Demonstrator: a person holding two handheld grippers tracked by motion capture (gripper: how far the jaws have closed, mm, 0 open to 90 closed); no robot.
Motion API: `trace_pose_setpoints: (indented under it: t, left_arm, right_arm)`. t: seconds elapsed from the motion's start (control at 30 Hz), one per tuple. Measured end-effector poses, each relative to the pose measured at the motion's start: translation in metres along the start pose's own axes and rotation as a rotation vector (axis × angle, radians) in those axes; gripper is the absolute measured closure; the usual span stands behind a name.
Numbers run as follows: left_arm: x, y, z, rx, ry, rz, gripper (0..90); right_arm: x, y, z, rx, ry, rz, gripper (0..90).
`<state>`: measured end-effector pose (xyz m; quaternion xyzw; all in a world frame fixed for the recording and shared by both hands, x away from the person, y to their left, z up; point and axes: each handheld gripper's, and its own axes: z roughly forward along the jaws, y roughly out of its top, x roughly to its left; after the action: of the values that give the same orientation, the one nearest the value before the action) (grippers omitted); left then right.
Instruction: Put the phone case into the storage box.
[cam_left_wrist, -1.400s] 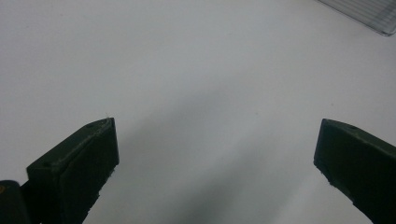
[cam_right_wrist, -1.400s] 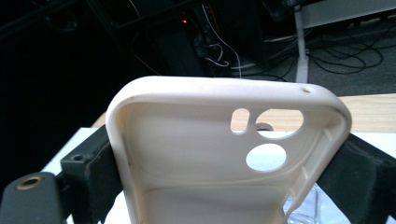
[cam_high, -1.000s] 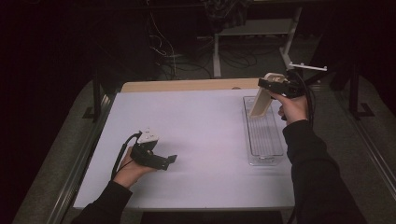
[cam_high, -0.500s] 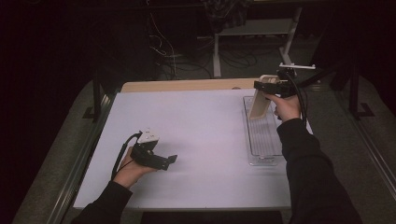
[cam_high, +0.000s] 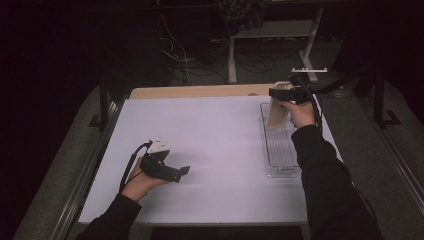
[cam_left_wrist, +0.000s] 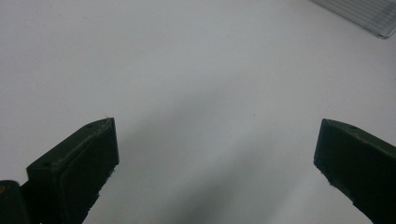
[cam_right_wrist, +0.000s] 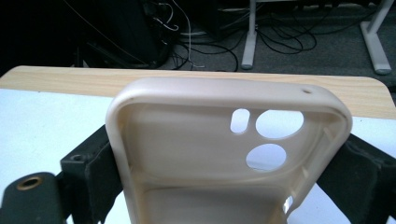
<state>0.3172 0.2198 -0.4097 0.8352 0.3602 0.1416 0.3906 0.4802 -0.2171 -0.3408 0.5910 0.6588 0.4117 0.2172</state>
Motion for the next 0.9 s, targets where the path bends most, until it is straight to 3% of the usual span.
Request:
trace_pose_setpoints:
  t: [0.9]
  left_arm:
    - [-0.002,0.001,0.0,-0.004,-0.008,-0.012,0.0]
  right_arm:
    - [0.01,0.001,0.028,0.024,-0.118,-0.057,8.6]
